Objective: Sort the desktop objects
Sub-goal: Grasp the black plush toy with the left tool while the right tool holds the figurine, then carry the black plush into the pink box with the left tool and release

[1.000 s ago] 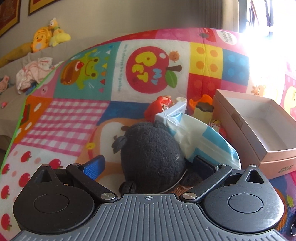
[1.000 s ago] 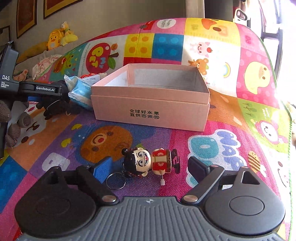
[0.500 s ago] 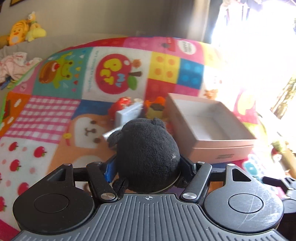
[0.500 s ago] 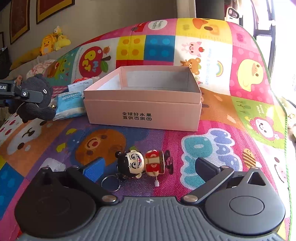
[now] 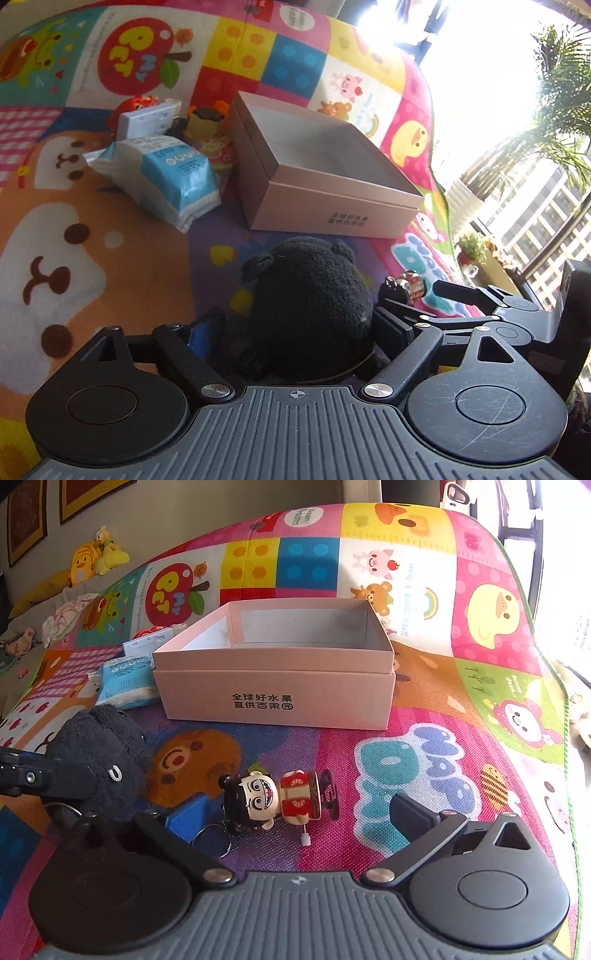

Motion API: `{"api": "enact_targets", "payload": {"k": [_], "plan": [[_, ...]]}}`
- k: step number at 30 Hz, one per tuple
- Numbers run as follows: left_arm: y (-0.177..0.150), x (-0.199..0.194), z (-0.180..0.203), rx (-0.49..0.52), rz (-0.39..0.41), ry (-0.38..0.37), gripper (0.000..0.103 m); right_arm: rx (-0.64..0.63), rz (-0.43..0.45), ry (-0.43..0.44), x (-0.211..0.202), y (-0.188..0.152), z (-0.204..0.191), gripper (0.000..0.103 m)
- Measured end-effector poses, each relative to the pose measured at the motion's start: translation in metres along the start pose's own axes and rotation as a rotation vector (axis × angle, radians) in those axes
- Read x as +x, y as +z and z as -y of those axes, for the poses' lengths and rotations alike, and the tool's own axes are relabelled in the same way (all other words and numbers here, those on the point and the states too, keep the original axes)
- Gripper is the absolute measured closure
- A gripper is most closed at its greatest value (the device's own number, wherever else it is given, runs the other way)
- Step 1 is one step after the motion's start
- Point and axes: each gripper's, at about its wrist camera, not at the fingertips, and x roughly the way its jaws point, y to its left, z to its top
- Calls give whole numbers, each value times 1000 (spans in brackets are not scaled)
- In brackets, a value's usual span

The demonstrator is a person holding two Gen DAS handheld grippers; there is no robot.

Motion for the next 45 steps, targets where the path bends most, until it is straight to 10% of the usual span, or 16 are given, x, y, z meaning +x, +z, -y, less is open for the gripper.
{"api": "enact_targets", "payload": {"k": [11, 21, 35, 41, 45], "plan": [[23, -38, -35, -20, 165, 257, 4, 0, -14, -4, 3, 0, 0, 0], [28, -79, -45, -87, 344, 305, 0, -8, -33, -2, 5, 0, -1, 0], [-20, -44, 21, 262, 213, 256, 0, -63, -46, 61, 6, 2, -6, 1], [-25, -17, 30, 310, 170, 275, 0, -127, -27, 81, 1, 4, -17, 38], [-17, 1, 33, 319, 167, 316, 2, -110, -36, 86, -5, 7, -13, 38]]}}
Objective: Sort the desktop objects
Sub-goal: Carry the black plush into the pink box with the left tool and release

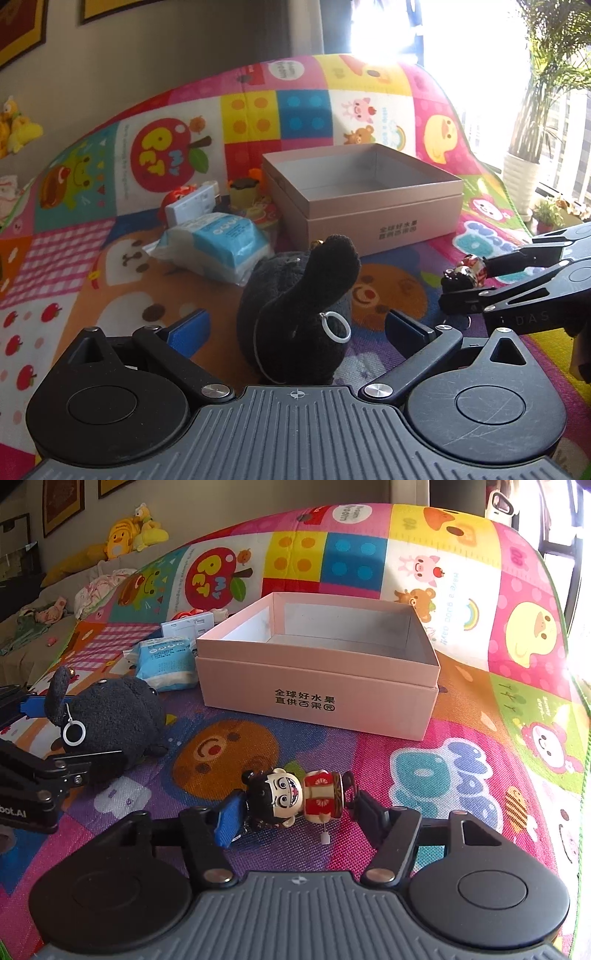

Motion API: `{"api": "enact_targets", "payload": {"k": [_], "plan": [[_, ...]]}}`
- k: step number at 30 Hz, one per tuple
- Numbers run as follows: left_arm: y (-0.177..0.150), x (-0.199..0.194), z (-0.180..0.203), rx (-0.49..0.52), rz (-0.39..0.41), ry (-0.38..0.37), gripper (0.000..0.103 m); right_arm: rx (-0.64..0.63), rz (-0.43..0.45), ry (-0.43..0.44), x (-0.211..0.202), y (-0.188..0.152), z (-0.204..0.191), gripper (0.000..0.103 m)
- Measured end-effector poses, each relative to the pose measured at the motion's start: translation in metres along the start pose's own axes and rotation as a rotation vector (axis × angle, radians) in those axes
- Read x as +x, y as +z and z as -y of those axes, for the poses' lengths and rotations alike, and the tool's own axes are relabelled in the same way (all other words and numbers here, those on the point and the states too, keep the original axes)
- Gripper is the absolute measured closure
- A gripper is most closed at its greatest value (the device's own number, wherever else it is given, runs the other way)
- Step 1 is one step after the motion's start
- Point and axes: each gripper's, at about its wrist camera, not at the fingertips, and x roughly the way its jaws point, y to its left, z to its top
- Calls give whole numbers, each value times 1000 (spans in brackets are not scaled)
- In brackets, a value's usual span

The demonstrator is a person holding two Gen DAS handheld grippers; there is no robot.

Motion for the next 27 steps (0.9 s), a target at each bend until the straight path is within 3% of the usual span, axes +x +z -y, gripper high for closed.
{"api": "enact_targets", "payload": {"k": [1, 3, 11, 17, 20, 24, 27], "plan": [[0, 3, 0, 1, -3, 5, 4, -1, -4, 3, -3, 0, 1, 38], [1, 11, 2, 10, -32, 9, 29, 1, -14, 18, -9, -1, 3, 38], [-2, 6, 1, -12, -80, 6, 34, -36, -44, 38, -41, -7, 3, 38], [3, -20, 13, -3, -79, -104, 34, -54, 4, 62, -80, -3, 5, 38], [18, -34, 22, 15, -30, -175, 34, -29, 62, 73, -102, 8, 15, 38], [59, -31, 34, 63, 89, -171, 34, 6, 176, 41, -129, 27, 30, 38], [96, -2, 41, 58, 152, -162, 34, 4, 210, 26, -132, 35, 34, 38]]}}
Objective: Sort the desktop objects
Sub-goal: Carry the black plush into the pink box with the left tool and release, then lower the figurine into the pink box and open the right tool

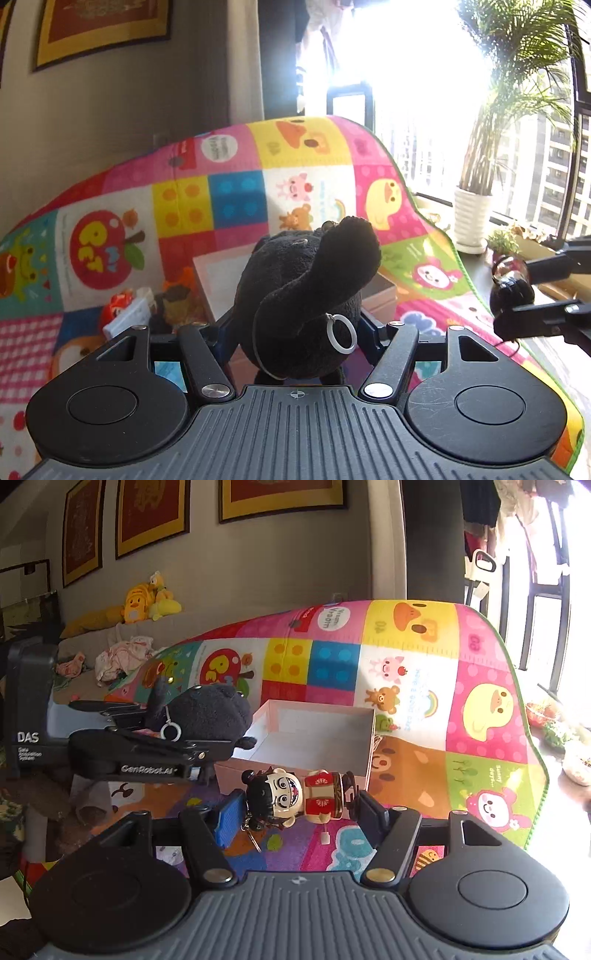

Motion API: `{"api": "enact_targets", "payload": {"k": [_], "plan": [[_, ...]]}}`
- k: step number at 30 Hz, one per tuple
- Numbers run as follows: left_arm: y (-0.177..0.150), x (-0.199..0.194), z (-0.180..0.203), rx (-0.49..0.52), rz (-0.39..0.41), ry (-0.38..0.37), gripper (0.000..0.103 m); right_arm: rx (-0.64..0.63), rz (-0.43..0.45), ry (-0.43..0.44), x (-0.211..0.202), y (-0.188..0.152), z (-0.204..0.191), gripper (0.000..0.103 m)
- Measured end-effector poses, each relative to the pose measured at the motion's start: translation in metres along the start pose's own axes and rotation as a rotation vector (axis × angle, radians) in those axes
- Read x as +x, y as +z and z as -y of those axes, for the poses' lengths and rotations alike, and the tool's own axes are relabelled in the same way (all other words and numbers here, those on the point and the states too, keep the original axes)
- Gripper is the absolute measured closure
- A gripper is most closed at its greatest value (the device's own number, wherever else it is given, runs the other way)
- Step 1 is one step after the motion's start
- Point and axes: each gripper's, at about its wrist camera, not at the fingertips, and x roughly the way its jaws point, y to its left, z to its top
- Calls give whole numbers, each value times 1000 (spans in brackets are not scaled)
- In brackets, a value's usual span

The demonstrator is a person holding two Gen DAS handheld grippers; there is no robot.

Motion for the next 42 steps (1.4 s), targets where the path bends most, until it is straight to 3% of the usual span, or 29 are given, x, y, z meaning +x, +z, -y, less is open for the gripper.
{"api": "enact_targets", "payload": {"k": [6, 10, 13, 15, 17, 21, 26, 32, 36, 39, 42], "plan": [[30, 100, -5, -46, -10, -36, 34, 15, -35, -10, 20, -1, 9, 38], [17, 148, -4, -66, -154, -119, 31, 27, -75, -35, 35, -7, 17, 38], [5, 136, -3, -57, -151, -171, 27, 43, -108, -52, 47, -11, 22, 38], [1, 114, -7, -66, -108, -191, 13, 42, -126, -55, 53, -11, 23, 38], [-5, 88, -14, -74, -62, -190, 7, 31, -137, -54, 58, -11, 19, 38], [-29, 40, -37, -97, -4, -96, 6, -18, -153, -23, 68, -3, 4, 38], [-65, 16, -77, -210, -15, 47, 5, -60, -129, 13, 94, 40, -13, 38], [-89, 10, -118, -302, -56, 143, 3, -99, -178, -53, 188, 113, -18, 38], [-98, 5, -136, -354, -56, 177, 2, -105, -276, -133, 254, 128, -18, 34], [-102, 5, -143, -393, -56, 172, 1, -69, -308, -84, 270, 133, -30, 34], [-104, 7, -142, -397, -67, 166, 1, -121, -304, -20, 276, 138, -64, 34]]}}
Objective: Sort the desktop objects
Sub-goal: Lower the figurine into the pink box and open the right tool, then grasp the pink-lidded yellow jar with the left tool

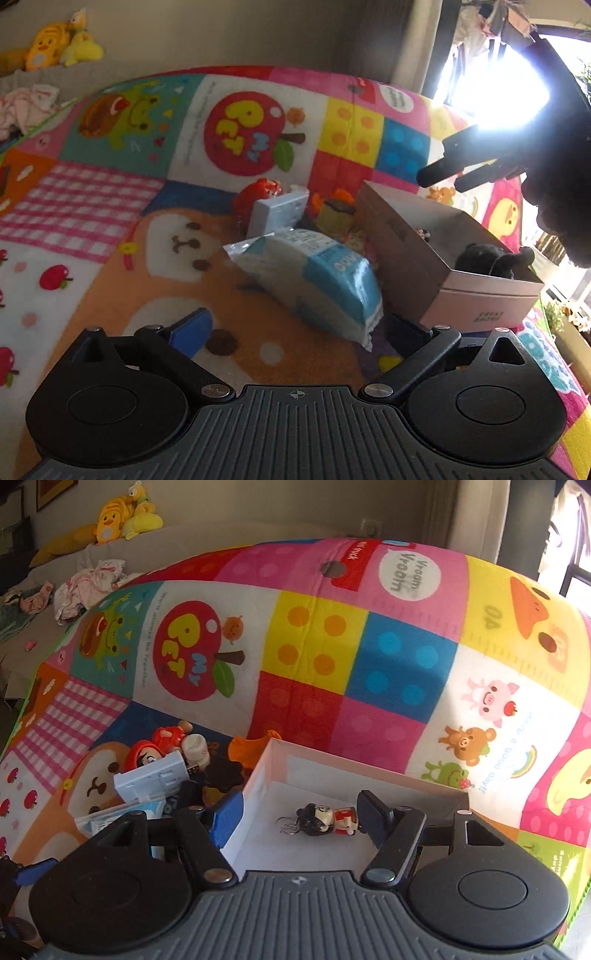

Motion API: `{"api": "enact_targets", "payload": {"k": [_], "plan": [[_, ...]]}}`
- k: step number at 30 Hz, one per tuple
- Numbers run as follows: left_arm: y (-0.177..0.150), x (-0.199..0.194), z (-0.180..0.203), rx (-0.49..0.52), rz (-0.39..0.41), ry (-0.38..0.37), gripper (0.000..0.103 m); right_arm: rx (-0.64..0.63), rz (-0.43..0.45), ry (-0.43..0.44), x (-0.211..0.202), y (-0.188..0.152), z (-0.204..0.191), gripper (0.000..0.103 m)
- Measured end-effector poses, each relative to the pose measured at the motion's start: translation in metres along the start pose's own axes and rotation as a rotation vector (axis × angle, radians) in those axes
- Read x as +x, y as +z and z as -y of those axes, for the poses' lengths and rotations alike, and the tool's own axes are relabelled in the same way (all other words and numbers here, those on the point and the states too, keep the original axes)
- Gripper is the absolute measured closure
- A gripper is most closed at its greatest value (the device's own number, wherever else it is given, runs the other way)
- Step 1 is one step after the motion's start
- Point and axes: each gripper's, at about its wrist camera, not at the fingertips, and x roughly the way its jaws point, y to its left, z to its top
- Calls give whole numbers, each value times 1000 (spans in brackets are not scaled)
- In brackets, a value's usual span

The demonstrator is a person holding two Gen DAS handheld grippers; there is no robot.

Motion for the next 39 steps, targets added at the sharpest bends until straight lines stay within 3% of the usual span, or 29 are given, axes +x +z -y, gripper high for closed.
{"api": "enact_targets", "payload": {"k": [3, 5, 9, 12, 17, 26, 30, 32, 36, 39], "plan": [[-1, -3, 1, 2, 13, 1, 1, -50, -34, 61, 16, 14, -33, 44], [-2, -3, 0, -3, 15, -4, 1, -79, -82, 72, 40, 25, -54, 56], [-2, -3, -4, -27, 14, -15, 1, -141, -127, -71, 96, 38, -75, 69], [-2, -3, -8, -48, 6, -24, 1, -124, -156, -103, 116, 39, -74, 73], [-4, -8, -2, -5, 16, -35, 0, -144, -180, -23, 99, 21, -84, 73], [-19, -24, 30, 202, -9, -44, 0, -151, -233, 203, 37, -20, -100, 73], [-29, -34, 36, 315, -33, 33, 0, -196, -195, 266, -1, -48, -107, 73], [-28, -33, 27, 340, -48, 111, 0, -216, -164, 288, -20, -65, -105, 73], [-19, -32, 3, 308, -71, 245, 0, -243, -99, 297, -53, -103, -96, 73], [-11, -31, -13, 275, -68, 335, 0, -248, -24, 225, -69, -132, -87, 72]]}}
